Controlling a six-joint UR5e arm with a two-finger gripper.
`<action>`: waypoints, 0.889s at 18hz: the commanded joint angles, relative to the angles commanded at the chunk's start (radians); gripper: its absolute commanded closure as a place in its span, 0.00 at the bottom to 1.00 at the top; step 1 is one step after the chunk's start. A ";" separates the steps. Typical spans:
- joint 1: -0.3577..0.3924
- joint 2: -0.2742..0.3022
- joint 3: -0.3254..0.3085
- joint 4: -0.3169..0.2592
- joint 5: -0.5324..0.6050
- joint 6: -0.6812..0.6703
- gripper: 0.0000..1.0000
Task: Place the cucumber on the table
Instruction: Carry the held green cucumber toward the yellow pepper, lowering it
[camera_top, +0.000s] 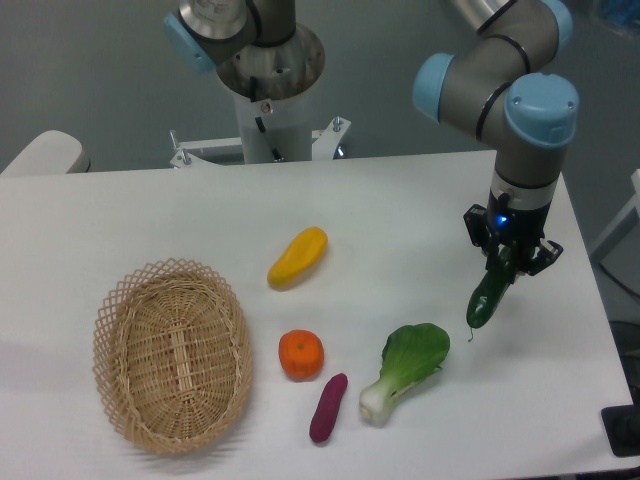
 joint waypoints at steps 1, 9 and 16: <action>0.000 0.000 0.000 0.000 -0.002 0.000 0.79; -0.009 -0.006 -0.024 0.011 0.002 -0.011 0.79; -0.031 -0.024 -0.061 0.021 0.005 -0.110 0.79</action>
